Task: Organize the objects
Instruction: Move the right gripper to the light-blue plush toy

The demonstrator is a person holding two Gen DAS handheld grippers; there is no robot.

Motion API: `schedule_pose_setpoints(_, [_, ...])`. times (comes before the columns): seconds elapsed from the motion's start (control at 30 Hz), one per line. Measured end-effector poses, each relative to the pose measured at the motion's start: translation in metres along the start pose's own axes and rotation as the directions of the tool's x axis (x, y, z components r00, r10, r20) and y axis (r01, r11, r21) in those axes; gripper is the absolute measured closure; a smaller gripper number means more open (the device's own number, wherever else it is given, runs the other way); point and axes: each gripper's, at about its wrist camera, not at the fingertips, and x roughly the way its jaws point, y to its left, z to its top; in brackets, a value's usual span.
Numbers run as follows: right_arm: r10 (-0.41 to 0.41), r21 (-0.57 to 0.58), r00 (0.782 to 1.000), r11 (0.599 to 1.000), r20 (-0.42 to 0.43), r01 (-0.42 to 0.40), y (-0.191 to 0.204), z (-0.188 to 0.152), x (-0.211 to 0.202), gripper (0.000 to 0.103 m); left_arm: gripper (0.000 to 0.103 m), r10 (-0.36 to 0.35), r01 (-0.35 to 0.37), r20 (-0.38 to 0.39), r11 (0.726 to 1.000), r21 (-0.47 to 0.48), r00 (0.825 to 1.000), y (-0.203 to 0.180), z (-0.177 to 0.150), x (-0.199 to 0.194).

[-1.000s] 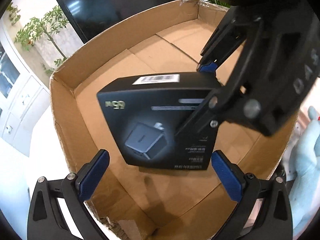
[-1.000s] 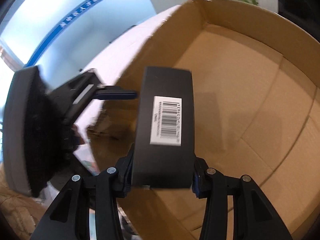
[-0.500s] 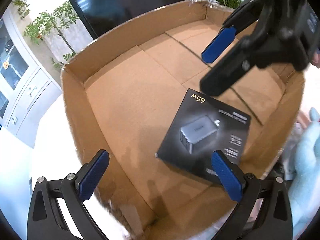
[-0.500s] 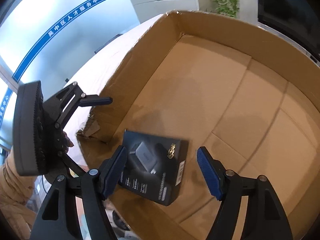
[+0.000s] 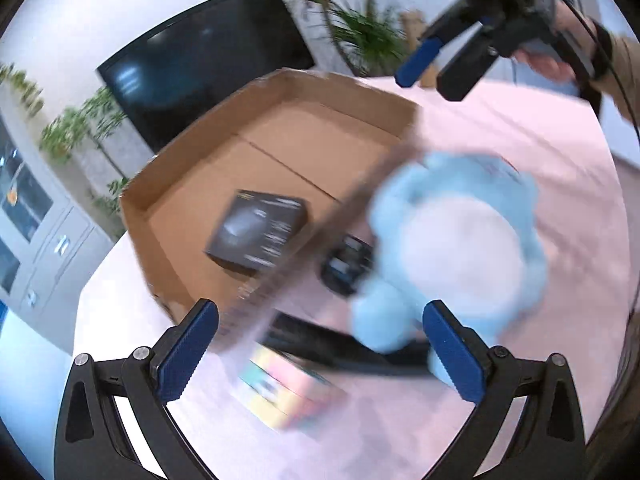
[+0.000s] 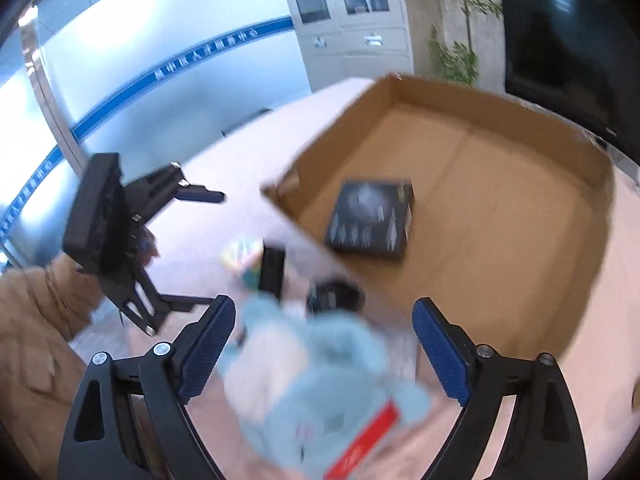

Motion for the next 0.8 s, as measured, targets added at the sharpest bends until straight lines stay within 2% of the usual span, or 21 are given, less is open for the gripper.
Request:
schedule_pose_setpoints(0.1, [-0.025,-0.001,1.0,1.0,-0.018,0.025,0.012,-0.038,0.001,0.012,0.001,-0.017,0.018,-0.005,1.0,0.023,1.0,-0.03,-0.009,-0.003])
schedule_pose_setpoints(0.2, [-0.035,-0.004,0.999,0.999,-0.018,0.035,0.02,-0.065,-0.001,0.012,0.001,-0.032,0.033,-0.026,0.999,0.004,0.999,-0.05,-0.013,-0.003])
schedule_pose_setpoints(0.27, [-0.051,-0.013,0.998,0.999,-0.029,0.05,0.021,-0.081,0.0,0.012,0.001,-0.023,0.023,-0.052,1.0,0.0,0.998,-0.055,-0.016,0.003])
schedule_pose_setpoints(0.4, [-0.012,0.056,1.0,0.998,-0.021,0.013,0.007,-0.102,0.0,0.012,0.001,-0.043,0.041,-0.084,0.999,-0.021,0.996,-0.057,-0.025,0.013])
schedule_pose_setpoints(0.6, [0.043,0.162,0.999,0.986,0.018,-0.045,-0.018,-0.119,0.003,0.012,0.001,-0.175,0.162,-0.1,0.979,-0.124,0.98,-0.041,-0.033,0.035])
schedule_pose_setpoints(0.8, [0.071,0.175,0.997,0.982,0.014,-0.072,-0.021,-0.122,0.013,0.012,0.001,-0.295,0.284,-0.053,0.946,-0.159,0.954,-0.04,-0.034,0.044])
